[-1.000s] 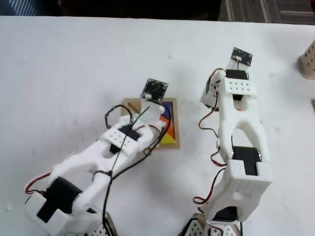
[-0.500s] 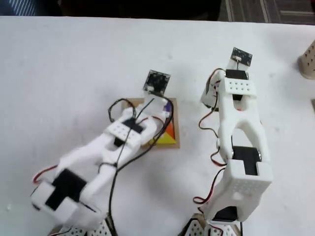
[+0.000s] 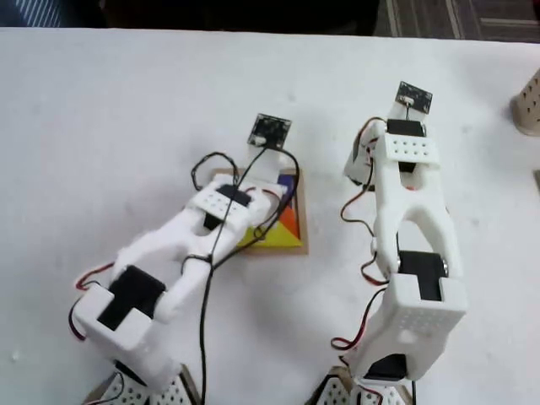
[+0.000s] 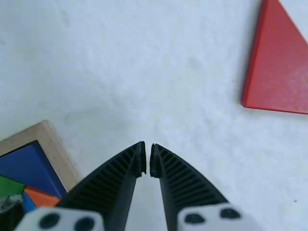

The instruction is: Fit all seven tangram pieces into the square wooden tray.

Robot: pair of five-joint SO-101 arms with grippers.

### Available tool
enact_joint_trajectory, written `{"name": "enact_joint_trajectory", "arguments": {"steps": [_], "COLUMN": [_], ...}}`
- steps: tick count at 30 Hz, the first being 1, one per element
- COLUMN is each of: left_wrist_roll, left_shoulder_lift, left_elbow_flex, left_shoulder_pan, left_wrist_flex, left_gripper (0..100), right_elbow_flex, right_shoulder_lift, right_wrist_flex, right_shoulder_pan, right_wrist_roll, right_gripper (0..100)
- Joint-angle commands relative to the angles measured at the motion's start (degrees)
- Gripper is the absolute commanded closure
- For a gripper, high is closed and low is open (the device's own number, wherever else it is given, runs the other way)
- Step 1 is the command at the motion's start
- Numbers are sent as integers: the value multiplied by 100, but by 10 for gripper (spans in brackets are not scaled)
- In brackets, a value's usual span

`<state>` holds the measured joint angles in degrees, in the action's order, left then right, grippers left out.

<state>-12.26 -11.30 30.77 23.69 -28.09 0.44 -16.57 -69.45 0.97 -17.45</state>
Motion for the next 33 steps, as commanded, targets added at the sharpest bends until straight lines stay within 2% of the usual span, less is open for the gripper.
{"name": "enact_joint_trajectory", "arguments": {"steps": [1,5,11,26,33], "left_wrist_roll": [62,70,308,299,316], "left_shoulder_lift": [75,435,611,-365,312], "left_elbow_flex": [-185,26,378,-818,-607], "left_shoulder_pan": [-31,4,426,418,365], "left_wrist_flex": [-308,-431,-431,-800,-914], "left_gripper": [978,978,978,978,978], "right_elbow_flex": [-273,-273,-273,-273,-308], "right_shoulder_lift": [92,92,92,92,92], "right_wrist_flex": [4,4,4,-4,4], "right_shoulder_pan": [-57,-57,-57,-57,-57], "right_wrist_roll": [123,123,123,123,123], "right_gripper": [974,974,974,974,974]}}
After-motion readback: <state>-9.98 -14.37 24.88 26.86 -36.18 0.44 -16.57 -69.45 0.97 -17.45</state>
